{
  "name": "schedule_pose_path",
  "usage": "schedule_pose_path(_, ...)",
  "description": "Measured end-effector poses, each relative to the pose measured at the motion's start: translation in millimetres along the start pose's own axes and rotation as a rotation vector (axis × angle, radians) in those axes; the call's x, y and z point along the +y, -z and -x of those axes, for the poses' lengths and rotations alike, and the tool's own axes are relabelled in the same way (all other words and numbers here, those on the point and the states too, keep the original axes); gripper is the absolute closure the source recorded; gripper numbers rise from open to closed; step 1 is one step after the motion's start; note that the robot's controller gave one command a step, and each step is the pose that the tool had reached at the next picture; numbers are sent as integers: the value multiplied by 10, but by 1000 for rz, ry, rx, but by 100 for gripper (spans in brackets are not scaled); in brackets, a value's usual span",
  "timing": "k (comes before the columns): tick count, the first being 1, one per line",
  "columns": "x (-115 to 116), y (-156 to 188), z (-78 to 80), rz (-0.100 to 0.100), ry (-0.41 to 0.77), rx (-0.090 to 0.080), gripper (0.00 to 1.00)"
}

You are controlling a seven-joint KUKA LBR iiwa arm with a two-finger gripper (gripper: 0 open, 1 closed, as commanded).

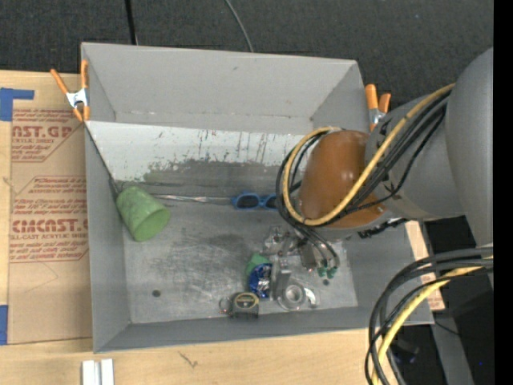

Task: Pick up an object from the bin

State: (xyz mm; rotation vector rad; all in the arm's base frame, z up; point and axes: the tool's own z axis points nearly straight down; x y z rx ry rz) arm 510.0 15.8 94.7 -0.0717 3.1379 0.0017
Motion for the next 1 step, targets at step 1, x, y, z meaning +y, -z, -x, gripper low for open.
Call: schedule_pose_path(1, 58, 1472, 4, -1, 162, -4, 100)
